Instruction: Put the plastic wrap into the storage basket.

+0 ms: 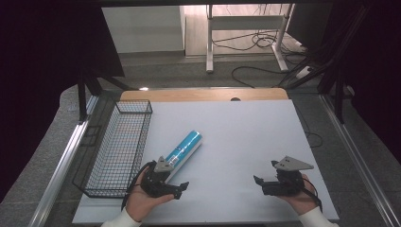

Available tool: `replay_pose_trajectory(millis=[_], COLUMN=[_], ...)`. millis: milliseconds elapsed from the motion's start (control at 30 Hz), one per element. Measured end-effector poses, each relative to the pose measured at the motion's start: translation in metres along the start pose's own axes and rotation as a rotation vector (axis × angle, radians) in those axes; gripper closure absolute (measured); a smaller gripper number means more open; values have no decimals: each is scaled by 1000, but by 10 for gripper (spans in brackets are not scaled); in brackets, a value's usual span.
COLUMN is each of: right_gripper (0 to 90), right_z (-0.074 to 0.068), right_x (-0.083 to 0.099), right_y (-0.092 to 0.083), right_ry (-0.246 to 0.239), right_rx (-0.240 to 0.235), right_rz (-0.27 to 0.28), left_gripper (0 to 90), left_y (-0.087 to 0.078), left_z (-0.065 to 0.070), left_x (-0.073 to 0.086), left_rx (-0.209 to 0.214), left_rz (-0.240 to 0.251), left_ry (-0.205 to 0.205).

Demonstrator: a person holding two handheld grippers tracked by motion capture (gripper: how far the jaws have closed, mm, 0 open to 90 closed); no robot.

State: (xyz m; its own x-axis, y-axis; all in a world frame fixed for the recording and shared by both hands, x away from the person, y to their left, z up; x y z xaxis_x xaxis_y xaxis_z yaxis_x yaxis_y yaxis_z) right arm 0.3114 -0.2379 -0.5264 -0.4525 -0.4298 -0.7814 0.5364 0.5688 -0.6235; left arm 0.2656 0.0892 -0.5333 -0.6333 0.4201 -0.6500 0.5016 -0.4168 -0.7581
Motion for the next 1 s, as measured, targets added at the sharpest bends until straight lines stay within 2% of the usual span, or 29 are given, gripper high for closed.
replay_pose_trajectory(millis=[133,500,1000], right_gripper=[135,169,179], right_z=[2,-2,0], right_x=[1,1,4], right_y=[1,1,2], right_ry=[14,3,-4], right_rx=[-10,-25,-25], right_rz=[-1,-13,-26], left_gripper=[169,168,166], left_y=[-2,-5,-10], left_z=[0,-4,-3], left_x=[0,4,2], left_rx=[4,0,2], left_rz=[5,8,12], left_ry=[7,0,7])
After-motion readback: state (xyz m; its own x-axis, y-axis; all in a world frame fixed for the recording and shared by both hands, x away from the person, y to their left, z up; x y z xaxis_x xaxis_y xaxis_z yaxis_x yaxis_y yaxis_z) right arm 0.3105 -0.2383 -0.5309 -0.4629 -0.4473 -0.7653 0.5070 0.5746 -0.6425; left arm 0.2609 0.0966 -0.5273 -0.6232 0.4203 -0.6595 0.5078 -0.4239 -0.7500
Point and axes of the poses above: each handheld gripper's, and its own axes: y roughly forward along the jaws, x roughly out of its underside, z roughly to its right, the point moved 7 cm from there along y, roughly forward along the jaws, and after that the axes turned 6 degrees about -x, right-handed, at the moved point
